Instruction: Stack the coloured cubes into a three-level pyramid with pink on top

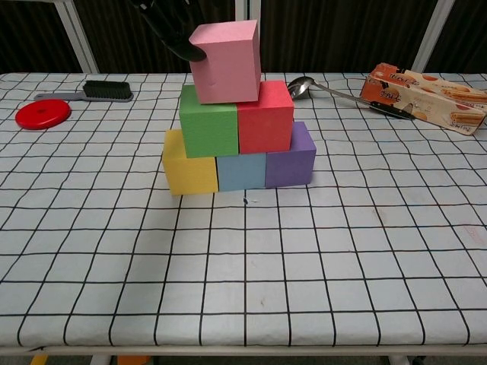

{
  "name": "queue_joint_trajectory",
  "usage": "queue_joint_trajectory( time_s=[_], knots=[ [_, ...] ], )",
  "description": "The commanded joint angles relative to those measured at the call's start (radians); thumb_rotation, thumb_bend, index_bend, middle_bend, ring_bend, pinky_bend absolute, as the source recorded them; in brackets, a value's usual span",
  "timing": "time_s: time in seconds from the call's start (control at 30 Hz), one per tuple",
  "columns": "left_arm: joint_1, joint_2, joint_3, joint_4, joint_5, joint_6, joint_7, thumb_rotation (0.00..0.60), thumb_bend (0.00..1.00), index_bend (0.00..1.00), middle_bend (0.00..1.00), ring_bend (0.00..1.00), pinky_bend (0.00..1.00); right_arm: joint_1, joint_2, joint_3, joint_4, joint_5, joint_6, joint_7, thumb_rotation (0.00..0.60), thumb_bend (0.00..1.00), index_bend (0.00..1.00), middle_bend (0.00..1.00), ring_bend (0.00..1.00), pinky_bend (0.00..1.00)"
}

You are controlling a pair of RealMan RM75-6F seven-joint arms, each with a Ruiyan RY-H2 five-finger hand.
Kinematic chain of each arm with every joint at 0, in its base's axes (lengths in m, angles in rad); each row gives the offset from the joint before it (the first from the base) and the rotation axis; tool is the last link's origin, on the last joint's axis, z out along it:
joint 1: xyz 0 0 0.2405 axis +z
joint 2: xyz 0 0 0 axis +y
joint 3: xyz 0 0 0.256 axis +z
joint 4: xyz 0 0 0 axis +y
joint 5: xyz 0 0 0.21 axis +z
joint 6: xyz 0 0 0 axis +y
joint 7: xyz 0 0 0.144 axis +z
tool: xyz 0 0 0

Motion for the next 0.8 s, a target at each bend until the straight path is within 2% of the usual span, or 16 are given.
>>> queue_joint_trajectory(
  time_s=[0.03, 0.37, 0.8],
  knots=[
    [0.003, 0.003, 0.003, -0.003, 0.006, -0.01, -0.002, 0.6, 0.26, 0.16, 0.42, 0.2, 0.14, -0.001, -0.001, 0.0, 0.001, 0.002, -0.001, 0.0, 0.6, 0.1, 0.0, 0.2, 0.0, 0.0],
    [0.012, 0.022, 0.004, -0.001, 0.007, -0.043, -0.012, 0.6, 0.23, 0.13, 0.33, 0.17, 0.13, -0.006, -0.002, 0.001, 0.002, 0.001, -0.003, -0.002, 0.6, 0.1, 0.0, 0.2, 0.0, 0.0],
    [0.019, 0.035, 0.008, -0.014, 0.044, -0.058, -0.03, 0.6, 0.21, 0.11, 0.27, 0.16, 0.12, -0.01, -0.004, 0.0, 0.006, 0.009, -0.011, -0.007, 0.6, 0.1, 0.0, 0.2, 0.0, 0.0]
  ],
)
